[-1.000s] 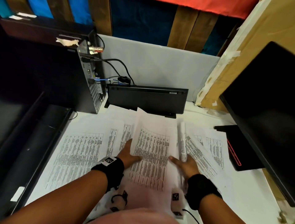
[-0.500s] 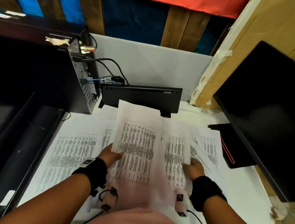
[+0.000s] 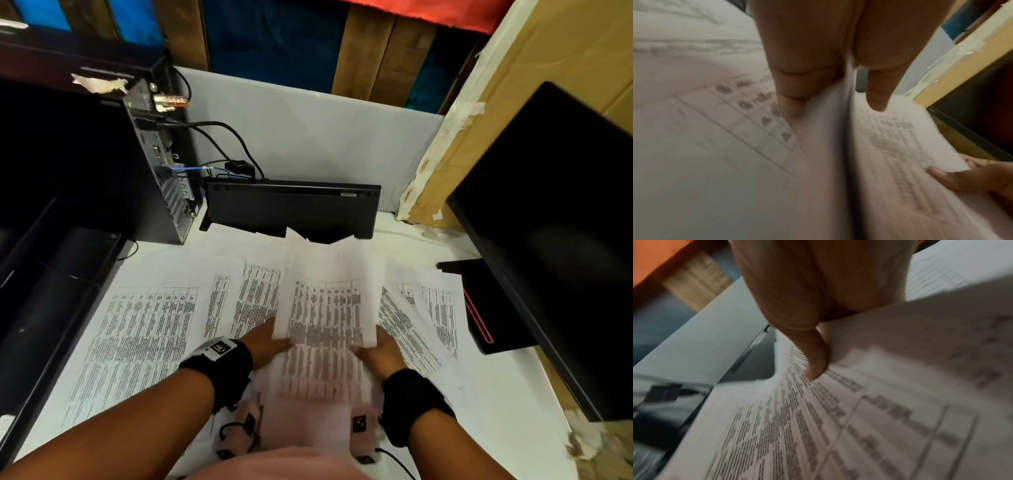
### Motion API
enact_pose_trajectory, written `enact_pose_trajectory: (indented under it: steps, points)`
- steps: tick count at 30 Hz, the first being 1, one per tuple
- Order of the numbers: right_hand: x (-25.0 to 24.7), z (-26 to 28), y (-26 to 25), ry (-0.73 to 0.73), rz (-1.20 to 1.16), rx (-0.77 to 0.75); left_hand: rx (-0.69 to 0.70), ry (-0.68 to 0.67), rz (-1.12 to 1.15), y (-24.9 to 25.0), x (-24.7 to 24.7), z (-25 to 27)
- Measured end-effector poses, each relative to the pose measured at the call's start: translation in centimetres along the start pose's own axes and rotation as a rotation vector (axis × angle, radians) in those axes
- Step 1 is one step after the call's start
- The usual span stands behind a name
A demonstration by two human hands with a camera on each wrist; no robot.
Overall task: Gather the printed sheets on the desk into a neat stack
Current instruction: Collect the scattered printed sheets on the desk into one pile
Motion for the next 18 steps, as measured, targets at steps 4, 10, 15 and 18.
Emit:
enact_pose_trajectory:
  steps: [4, 10, 15, 18]
  points:
    - [-5.4, -0.1, -0.2, 0.144, -0.006, 0.018, 0.015, 0.376, -0.009, -1.4, -5.8, 1.5]
    - [-12.4, -0.3, -0.7, 0.34, 0.419, 0.091, -0.306, 0.682, -0.246, -7.3, -13.8, 5.5]
    - [-12.4, -1.4, 0.5, 0.298, 0.583, 0.138, -0.522, 0.622, -0.273, -12.5, -14.2, 6.7]
    - [-11.5, -2.0, 0.5, 0.239, 0.615, 0.127, -0.499, 0.568, -0.364, -12.4, -13.2, 5.9]
Point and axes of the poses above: each hand's wrist, its own z-axis away from the middle knuckle, its own x-axis out of the palm, y = z × x, the point moved 9 cm from there along -z, towards the middle knuckle, and after that the axes turned 10 degrees about -y, right-handed, at the moved point
